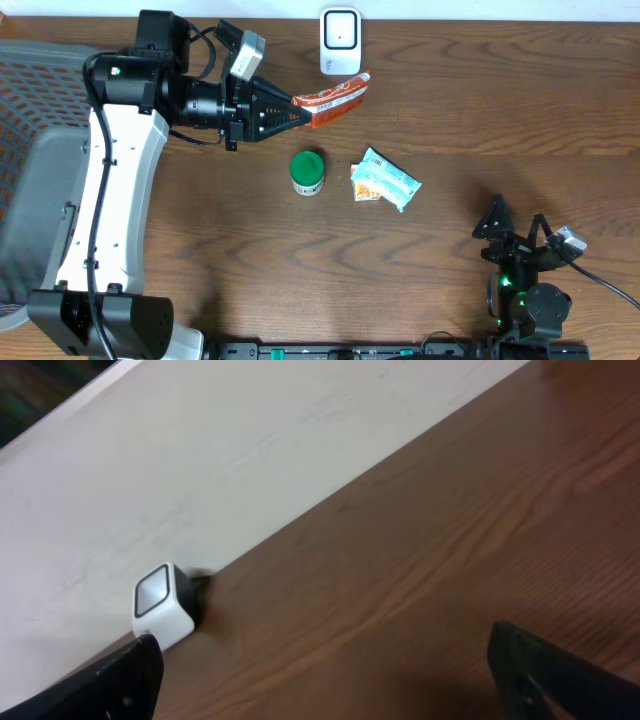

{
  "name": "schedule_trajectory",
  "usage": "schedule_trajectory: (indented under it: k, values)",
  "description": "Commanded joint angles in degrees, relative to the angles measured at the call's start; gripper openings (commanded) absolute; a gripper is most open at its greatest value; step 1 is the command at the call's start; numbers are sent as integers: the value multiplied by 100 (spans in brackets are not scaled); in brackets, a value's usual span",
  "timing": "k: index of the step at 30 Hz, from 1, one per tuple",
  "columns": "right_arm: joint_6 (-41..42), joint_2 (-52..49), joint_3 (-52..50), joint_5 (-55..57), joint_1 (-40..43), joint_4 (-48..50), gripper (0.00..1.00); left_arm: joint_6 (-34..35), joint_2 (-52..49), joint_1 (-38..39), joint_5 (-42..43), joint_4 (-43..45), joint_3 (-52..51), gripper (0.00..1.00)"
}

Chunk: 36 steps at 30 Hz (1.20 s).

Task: Scan the item barcode
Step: 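Carry the TOP bar with the left gripper toward the white scanner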

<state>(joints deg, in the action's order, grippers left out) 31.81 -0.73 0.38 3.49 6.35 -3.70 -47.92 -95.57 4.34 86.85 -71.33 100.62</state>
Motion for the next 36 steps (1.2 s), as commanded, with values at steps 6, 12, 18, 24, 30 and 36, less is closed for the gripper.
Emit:
schedule_trajectory:
  k: [6, 12, 18, 24, 30, 36]
  values:
    - [-74, 9, -7, 52, -42, -20, 99, -442, 66, 9, 57, 11, -4, 7]
    - [-74, 9, -7, 52, -42, -20, 99, -439, 66, 9, 26, 28, -4, 7]
    - [-74, 9, -7, 52, -42, -20, 99, -389, 90, 9, -463, 50, 0, 7]
    - [-74, 9, -7, 52, -42, -20, 99, 409, 96, 17, -1508, 610, 46, 7]
    - [-74, 9, -7, 52, -42, -20, 99, 3838, 98, 455, -5648, 2310, 46, 7]
    - [-74, 9, -7, 52, -42, -20, 99, 5062, 92, 1290, -8319, 2957, 44, 7]
